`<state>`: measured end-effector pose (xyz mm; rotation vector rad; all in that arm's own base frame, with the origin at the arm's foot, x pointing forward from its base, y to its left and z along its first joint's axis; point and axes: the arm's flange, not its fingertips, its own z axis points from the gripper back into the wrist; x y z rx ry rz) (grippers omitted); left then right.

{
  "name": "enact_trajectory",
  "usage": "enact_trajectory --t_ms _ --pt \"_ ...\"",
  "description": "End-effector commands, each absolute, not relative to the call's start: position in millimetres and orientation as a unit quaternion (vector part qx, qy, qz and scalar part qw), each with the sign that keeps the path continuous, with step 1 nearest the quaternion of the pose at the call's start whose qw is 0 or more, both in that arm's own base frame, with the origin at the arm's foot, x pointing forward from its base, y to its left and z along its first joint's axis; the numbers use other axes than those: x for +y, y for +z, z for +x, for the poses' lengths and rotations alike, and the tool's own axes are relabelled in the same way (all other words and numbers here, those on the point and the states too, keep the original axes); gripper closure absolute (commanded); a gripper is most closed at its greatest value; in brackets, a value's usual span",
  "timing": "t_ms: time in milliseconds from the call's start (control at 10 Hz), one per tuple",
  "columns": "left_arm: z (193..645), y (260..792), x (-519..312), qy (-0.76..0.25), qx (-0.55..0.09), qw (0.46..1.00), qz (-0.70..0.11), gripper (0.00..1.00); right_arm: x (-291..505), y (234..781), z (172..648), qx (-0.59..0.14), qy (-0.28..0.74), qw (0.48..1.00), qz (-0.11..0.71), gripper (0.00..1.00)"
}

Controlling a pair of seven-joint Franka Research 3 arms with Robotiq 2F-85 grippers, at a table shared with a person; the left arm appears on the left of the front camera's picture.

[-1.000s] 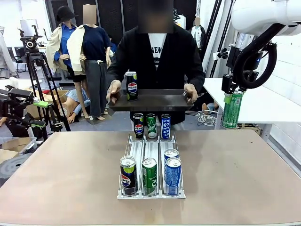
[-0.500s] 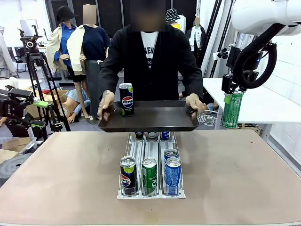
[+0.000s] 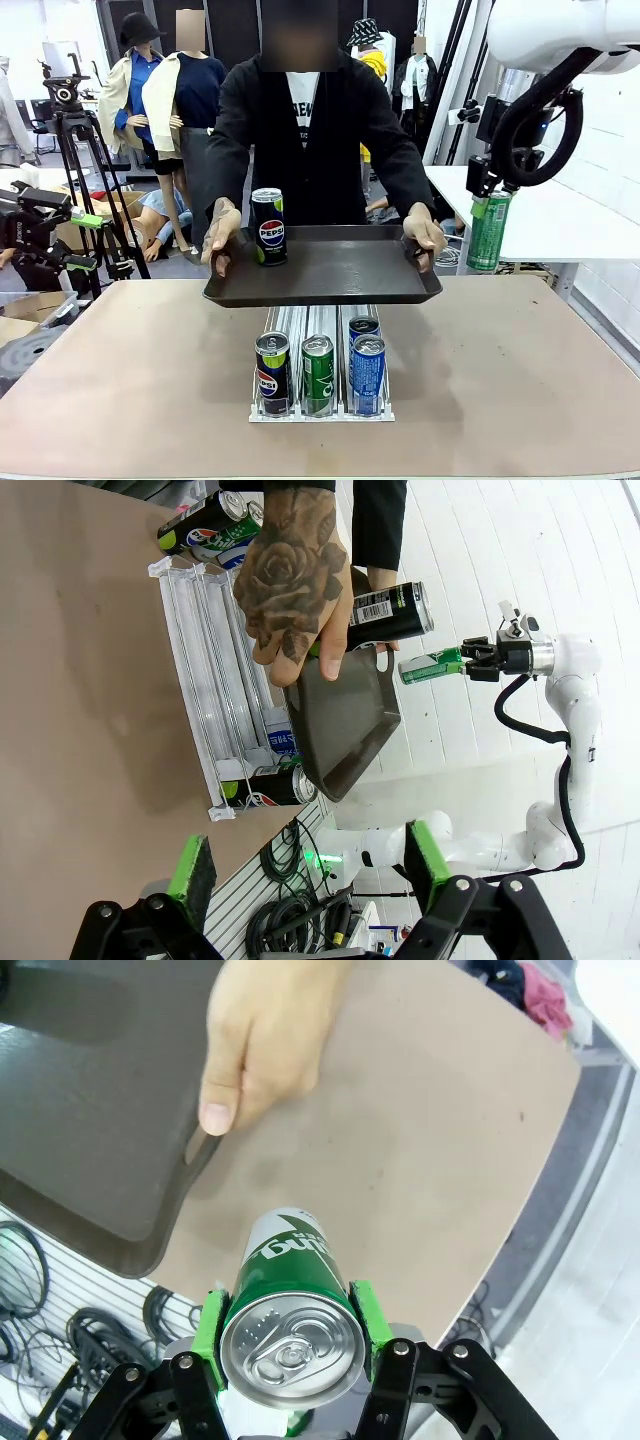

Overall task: Retrieve and hand over the desired beverage to the person.
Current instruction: Place the picked can on the Handle tray extended by the person.

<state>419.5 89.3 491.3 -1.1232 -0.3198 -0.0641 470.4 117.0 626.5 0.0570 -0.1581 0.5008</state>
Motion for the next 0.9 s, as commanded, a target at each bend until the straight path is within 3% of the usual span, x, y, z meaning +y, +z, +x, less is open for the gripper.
enact_trajectory --t_ms 0,500,800 --pt "418 492 90 -0.03 -0.152 0.833 -0.531 0.0 139 646 476 -0.085 0.251 0.963 0.046 0.88" --pt "418 492 90 -0.03 -0.152 0.833 -0.531 0.0 232 666 477 -0.098 0.33 0.937 0.061 0.88" --pt "418 492 90 -0.03 -0.152 0.833 -0.531 0.0 297 652 476 -0.11 0.362 0.925 0.03 0.88"
